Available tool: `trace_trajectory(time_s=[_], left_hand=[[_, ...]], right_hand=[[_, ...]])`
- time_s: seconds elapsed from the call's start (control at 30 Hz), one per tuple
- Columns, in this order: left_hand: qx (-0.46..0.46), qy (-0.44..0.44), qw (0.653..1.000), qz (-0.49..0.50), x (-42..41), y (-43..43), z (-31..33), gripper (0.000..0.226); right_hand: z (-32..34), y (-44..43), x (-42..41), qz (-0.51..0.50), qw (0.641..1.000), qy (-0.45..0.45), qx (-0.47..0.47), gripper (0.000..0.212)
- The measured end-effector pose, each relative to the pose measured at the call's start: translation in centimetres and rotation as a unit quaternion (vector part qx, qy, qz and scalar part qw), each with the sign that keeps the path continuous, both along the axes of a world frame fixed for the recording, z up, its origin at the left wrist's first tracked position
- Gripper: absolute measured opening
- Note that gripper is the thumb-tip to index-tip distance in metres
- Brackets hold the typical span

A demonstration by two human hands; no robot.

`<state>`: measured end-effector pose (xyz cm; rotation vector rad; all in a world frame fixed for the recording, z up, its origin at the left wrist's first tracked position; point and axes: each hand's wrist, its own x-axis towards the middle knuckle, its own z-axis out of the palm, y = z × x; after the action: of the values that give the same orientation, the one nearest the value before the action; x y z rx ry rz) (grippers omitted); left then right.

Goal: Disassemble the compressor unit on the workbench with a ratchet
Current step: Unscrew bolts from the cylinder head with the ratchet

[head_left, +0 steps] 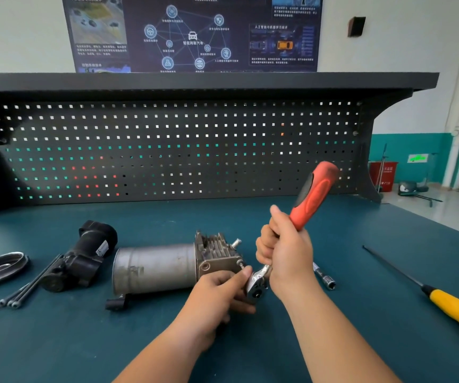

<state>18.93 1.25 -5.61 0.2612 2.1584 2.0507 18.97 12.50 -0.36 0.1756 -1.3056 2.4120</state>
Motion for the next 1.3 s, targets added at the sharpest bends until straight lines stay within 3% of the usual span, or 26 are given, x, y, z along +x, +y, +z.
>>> trace_trajectory(time_s=[0.13,0.23,0.33,0.47,0.57,0.7,0.77,0.87,0.93,1.0,1.1,1.2,1.3], left_hand=[[0.043,-0.077,0.996,-0.023,-0.6,0.4,-0.4,0.026],[0.064,-0.094,0.993,-0.037,-0.8,0.2,-0.5,0.023],[0.079,-0.086,0.992,-0.043,-0.9,0.2,-0.7,0.012],[0.085,-0.086,0.990,-0.070,-1.0,0.1,-0.9,0.016],[0.075,-0.086,0.991,-0.073,-1.2,0.0,-1.2,0.030],[0.095,-0.078,0.990,-0.067,-1.1,0.0,-1.0,0.022],[0.103,-0.084,0.989,-0.067,-1.0,0.1,-0.9,0.022],[0.094,-0.083,0.990,-0.063,-0.7,0.4,-0.9,0.022],[0.092,-0.084,0.991,-0.055,-0.7,0.4,-0.9,0.020],[0.107,-0.086,0.989,-0.048,-0.8,0.4,-0.9,0.025],[0.117,-0.096,0.987,-0.046,-0.7,0.7,-0.7,0.024],[0.125,-0.103,0.986,-0.042,-0.4,0.8,-0.5,0.022],[0.139,-0.116,0.983,-0.041,-0.2,0.7,-0.1,0.024]], right_hand=[[0.3,-0.4,0.3,0.019,0.999,0.028,0.021,0.043],[0.0,-1.0,0.4,0.034,0.996,0.068,0.053,0.056],[-0.5,-1.7,0.3,-0.020,0.984,0.119,0.134,0.048],[-0.8,-2.2,0.4,-0.070,0.948,0.173,0.258,0.037],[-1.0,-2.5,0.6,-0.012,0.915,0.222,0.336,0.021],[-1.2,-2.7,1.0,0.010,0.872,0.273,0.407,0.012],[-1.4,-2.7,1.1,0.008,0.898,0.261,0.355,0.018],[-1.6,-2.7,0.9,-0.039,0.957,0.200,0.205,0.035],[-1.5,-2.4,0.6,-0.081,0.981,0.155,0.085,0.036],[-1.1,-1.6,0.1,-0.125,0.988,0.081,-0.050,0.036],[-0.8,0.0,-0.8,-0.148,0.966,-0.040,-0.206,0.043],[-0.7,0.3,-1.1,-0.139,0.970,-0.053,-0.192,0.043],[-0.6,-0.7,-0.8,-0.120,0.992,0.033,-0.031,0.035]])
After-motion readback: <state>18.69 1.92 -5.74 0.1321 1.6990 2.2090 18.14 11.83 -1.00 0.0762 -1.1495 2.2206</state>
